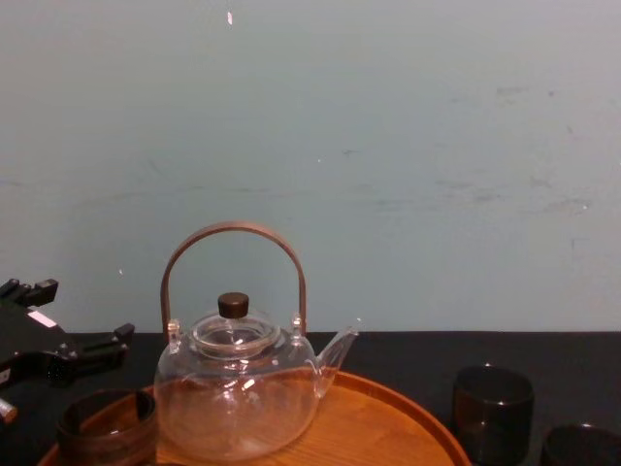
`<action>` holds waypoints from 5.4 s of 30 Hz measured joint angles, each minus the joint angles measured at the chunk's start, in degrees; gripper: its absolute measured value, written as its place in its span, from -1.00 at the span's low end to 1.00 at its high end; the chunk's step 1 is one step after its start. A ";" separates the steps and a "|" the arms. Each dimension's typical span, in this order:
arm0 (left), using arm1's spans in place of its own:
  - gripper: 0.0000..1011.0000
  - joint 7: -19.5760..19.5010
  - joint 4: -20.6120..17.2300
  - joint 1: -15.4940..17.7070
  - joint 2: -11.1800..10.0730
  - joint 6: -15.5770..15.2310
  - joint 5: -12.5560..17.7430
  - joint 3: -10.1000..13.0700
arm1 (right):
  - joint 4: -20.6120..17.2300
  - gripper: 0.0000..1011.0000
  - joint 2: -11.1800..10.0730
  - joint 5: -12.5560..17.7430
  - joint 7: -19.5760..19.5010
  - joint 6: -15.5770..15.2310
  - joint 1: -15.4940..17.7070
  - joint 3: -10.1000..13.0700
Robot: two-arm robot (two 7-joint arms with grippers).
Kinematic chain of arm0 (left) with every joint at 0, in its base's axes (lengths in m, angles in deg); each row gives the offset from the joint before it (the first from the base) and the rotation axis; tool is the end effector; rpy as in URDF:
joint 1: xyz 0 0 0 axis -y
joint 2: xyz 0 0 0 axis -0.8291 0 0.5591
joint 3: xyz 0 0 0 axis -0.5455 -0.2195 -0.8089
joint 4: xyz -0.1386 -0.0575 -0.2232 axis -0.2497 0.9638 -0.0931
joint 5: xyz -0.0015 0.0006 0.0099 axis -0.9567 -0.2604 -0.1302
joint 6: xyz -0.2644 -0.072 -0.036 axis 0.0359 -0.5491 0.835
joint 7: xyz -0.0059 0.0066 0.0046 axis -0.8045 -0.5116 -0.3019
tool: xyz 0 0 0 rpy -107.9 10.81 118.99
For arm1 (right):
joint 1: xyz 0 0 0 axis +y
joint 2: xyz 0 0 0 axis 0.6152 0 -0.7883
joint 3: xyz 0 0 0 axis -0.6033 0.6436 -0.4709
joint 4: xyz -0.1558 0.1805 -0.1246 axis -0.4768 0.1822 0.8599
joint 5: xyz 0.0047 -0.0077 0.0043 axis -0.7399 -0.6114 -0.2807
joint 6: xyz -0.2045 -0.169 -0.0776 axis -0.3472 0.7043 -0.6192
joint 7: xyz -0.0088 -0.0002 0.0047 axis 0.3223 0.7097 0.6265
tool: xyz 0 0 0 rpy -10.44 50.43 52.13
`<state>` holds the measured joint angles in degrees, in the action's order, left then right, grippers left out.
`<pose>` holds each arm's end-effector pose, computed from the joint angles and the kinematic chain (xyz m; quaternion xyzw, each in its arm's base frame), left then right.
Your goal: Pick up the glass from the table and place it on the tray.
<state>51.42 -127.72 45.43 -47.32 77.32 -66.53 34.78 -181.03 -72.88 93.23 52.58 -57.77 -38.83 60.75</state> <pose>0.3240 0.0792 -0.2789 0.1414 -0.1325 0.5799 0.7913 0.2225 -0.0539 -0.2861 -0.1261 -0.0112 -0.5165 0.8469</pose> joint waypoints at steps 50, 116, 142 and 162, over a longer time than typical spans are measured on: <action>0.98 0.00 0.00 0.00 0.00 0.00 0.00 0.00 | 17.04 0.98 8.92 -1.81 12.35 -1.07 -11.85 1.96; 0.98 0.00 0.00 0.00 0.00 0.00 0.00 0.00 | 19.66 0.79 12.12 -3.81 22.05 0.87 -24.65 -9.41; 0.98 0.00 0.00 0.00 0.00 0.00 0.00 0.00 | 30.20 0.79 17.31 -2.93 26.56 4.32 -30.98 -17.85; 0.98 0.00 0.00 0.00 0.00 0.00 0.00 0.00 | 31.11 0.79 17.55 -2.63 26.11 4.13 -29.60 -19.27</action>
<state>51.42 -127.72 45.42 -47.32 77.32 -66.53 34.78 -149.92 -55.34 90.60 78.69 -53.64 -68.43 41.48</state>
